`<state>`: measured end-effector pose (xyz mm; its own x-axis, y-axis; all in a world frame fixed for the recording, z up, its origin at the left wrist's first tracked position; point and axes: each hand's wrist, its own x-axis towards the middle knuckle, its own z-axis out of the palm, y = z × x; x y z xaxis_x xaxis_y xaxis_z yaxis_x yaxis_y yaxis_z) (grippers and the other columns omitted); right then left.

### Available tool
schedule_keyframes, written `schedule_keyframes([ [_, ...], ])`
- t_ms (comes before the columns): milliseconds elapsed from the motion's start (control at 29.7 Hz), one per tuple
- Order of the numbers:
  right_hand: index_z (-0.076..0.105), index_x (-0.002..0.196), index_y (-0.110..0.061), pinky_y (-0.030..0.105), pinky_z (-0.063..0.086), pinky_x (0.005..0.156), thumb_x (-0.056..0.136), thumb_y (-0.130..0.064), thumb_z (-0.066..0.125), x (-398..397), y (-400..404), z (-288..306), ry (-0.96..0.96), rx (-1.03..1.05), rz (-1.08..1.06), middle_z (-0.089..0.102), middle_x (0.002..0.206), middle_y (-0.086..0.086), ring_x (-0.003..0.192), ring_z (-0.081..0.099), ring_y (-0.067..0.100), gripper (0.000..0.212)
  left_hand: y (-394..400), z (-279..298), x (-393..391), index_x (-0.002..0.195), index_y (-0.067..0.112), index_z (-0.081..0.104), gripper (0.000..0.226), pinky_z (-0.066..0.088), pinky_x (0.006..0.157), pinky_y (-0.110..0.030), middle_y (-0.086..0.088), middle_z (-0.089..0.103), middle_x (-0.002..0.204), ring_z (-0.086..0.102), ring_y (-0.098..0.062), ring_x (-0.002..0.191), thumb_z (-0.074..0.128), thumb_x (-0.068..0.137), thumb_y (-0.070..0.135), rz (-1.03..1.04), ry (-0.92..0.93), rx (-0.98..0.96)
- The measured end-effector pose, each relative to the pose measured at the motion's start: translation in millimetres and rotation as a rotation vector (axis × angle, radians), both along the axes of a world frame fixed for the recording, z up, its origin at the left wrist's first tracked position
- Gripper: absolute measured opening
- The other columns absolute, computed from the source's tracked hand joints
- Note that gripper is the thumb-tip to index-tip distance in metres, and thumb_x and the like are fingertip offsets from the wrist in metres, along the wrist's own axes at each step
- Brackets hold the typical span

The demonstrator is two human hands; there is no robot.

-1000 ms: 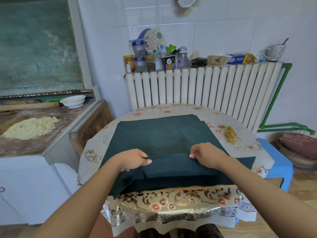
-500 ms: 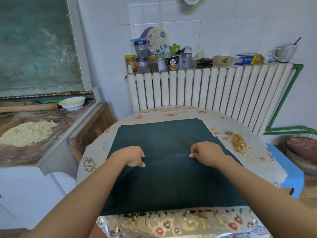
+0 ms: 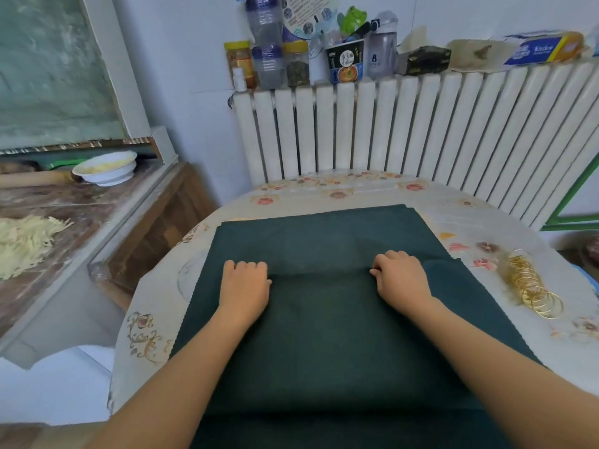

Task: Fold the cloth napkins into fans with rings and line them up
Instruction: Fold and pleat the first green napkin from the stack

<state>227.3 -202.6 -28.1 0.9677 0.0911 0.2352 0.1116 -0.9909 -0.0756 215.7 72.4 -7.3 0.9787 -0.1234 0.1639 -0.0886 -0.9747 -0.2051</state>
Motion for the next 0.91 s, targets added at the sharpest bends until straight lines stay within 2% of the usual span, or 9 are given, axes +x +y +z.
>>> schedule_keyframes([
  [67,0.062,0.081,-0.010,0.034,0.039,0.065,0.085,-0.017,0.064,3,4,-12,-0.104,0.056,-0.007,0.060,0.078,0.005,0.074,0.056,0.029,0.009,10,-10,7,0.097,0.017,0.052,0.021,0.030,0.090,-0.035,0.001,0.060,0.095,0.055,-0.022,0.092,0.040,0.100,0.034,-0.015,-0.056,-0.043],
  [135,0.059,0.069,-0.009,0.034,0.041,0.059,0.073,-0.011,0.074,5,9,-22,-0.194,0.081,-0.043,0.057,0.067,0.006,0.061,0.054,0.030,0.015,16,-21,12,0.089,0.015,0.056,0.016,0.031,0.088,-0.037,-0.001,0.059,0.084,0.055,-0.025,0.082,0.053,0.095,0.029,-0.036,-0.111,-0.111],
  [236,0.060,0.070,-0.010,0.038,0.043,0.068,0.074,-0.013,0.073,10,13,-26,-0.217,0.087,-0.083,0.059,0.067,0.005,0.063,0.055,0.030,0.014,19,-38,19,0.078,0.012,0.058,0.015,0.030,0.086,-0.040,-0.003,0.055,0.070,0.054,-0.026,0.068,0.069,0.084,0.019,0.003,-0.209,-0.223],
  [370,0.061,0.072,-0.013,0.037,0.035,0.076,0.079,-0.017,0.070,19,12,-26,-0.232,0.076,-0.093,0.060,0.068,0.003,0.065,0.055,0.029,0.012,19,-43,27,0.081,0.012,0.059,0.011,0.027,0.086,-0.038,-0.003,0.055,0.075,0.053,-0.026,0.072,0.062,0.089,0.019,0.049,-0.222,-0.293],
  [606,0.061,0.079,-0.014,0.037,0.030,0.081,0.088,-0.025,0.060,29,12,-24,-0.186,0.000,-0.105,0.061,0.072,0.003,0.070,0.056,0.028,0.014,18,-31,33,0.093,0.019,0.052,0.019,0.021,0.096,-0.035,0.004,0.055,0.087,0.052,-0.020,0.087,0.039,0.101,0.031,0.109,-0.153,-0.227],
  [707,0.060,0.078,-0.013,0.038,0.029,0.081,0.087,-0.024,0.062,30,15,-23,-0.164,-0.043,-0.120,0.060,0.069,0.005,0.068,0.055,0.030,0.015,12,-23,33,0.104,0.019,0.052,0.019,0.016,0.110,-0.040,0.002,0.058,0.102,0.051,-0.021,0.102,0.037,0.101,0.030,0.166,-0.101,-0.192],
  [775,0.060,0.073,-0.011,0.038,0.027,0.078,0.080,-0.019,0.070,27,17,-27,-0.210,-0.034,-0.143,0.057,0.064,0.006,0.062,0.054,0.031,0.015,0,-22,27,0.115,0.018,0.051,0.023,0.006,0.115,-0.047,-0.003,0.053,0.121,0.043,-0.023,0.120,0.039,0.100,0.030,0.148,-0.079,-0.172],
  [842,0.060,0.072,-0.011,0.039,0.025,0.079,0.076,-0.017,0.073,26,17,-31,-0.250,-0.012,-0.161,0.057,0.063,0.007,0.062,0.053,0.032,0.015,-22,-22,16,0.129,0.016,0.048,0.033,-0.002,0.115,-0.048,-0.006,0.039,0.144,0.027,-0.023,0.138,0.038,0.099,0.029,0.021,-0.038,-0.228],
  [909,0.061,0.073,-0.011,0.038,0.025,0.081,0.076,-0.017,0.072,26,17,-33,-0.275,0.003,-0.145,0.057,0.065,0.006,0.064,0.054,0.032,0.013,-45,-22,3,0.140,0.019,0.041,0.043,-0.005,0.117,-0.043,-0.006,0.020,0.158,0.011,-0.019,0.146,0.034,0.100,0.031,-0.074,0.075,-0.360],
])
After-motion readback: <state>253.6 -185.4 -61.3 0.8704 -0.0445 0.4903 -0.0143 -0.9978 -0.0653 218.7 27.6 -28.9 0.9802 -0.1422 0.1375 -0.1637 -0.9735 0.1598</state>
